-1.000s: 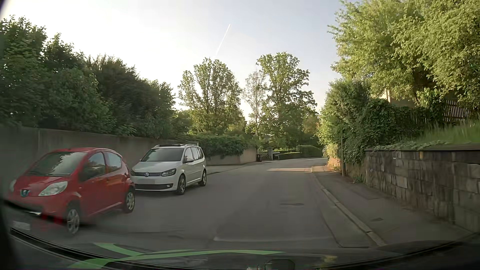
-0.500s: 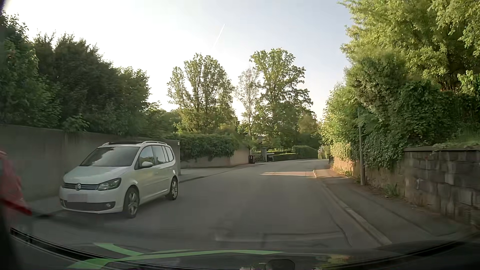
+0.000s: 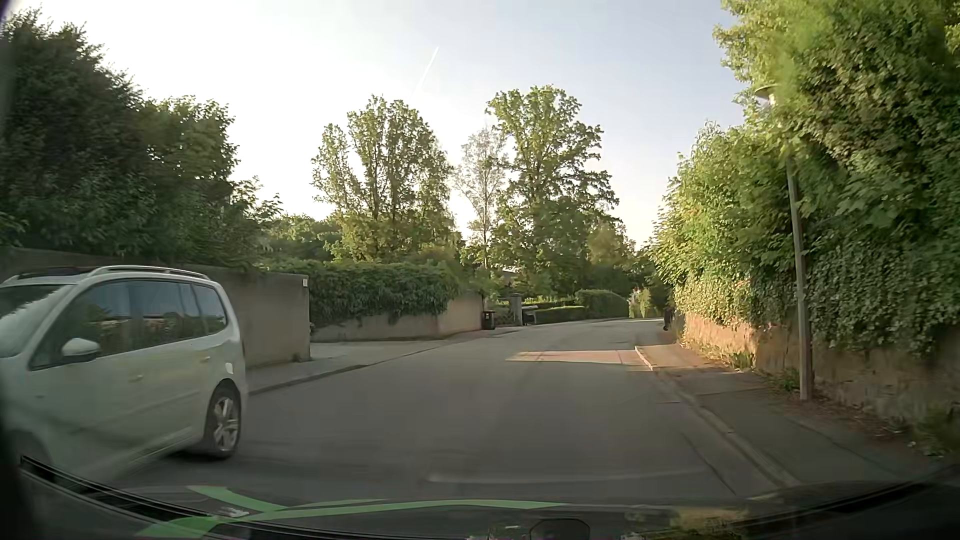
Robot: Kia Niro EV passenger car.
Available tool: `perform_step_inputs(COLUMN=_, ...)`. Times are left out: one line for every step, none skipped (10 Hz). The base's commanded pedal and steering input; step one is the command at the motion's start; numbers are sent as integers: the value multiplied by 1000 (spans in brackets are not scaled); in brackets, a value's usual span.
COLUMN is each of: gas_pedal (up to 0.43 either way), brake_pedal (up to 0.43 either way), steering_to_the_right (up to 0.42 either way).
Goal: Follow the waypoints while adhering to traffic rules and regulations
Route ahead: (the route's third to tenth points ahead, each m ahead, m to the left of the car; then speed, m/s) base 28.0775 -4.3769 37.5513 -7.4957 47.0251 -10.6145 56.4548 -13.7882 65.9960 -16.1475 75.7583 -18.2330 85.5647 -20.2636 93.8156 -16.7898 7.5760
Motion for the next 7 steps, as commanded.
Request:
perform_step_inputs(gas_pedal=118, brake_pedal=0, steering_to_the_right=23)
perform_step_inputs(gas_pedal=118, brake_pedal=0, steering_to_the_right=27)
perform_step_inputs(gas_pedal=118, brake_pedal=0, steering_to_the_right=30)
perform_step_inputs(gas_pedal=118, brake_pedal=0, steering_to_the_right=31)
perform_step_inputs(gas_pedal=118, brake_pedal=0, steering_to_the_right=35)
perform_step_inputs(gas_pedal=118, brake_pedal=0, steering_to_the_right=39)
perform_step_inputs(gas_pedal=118, brake_pedal=0, steering_to_the_right=41)
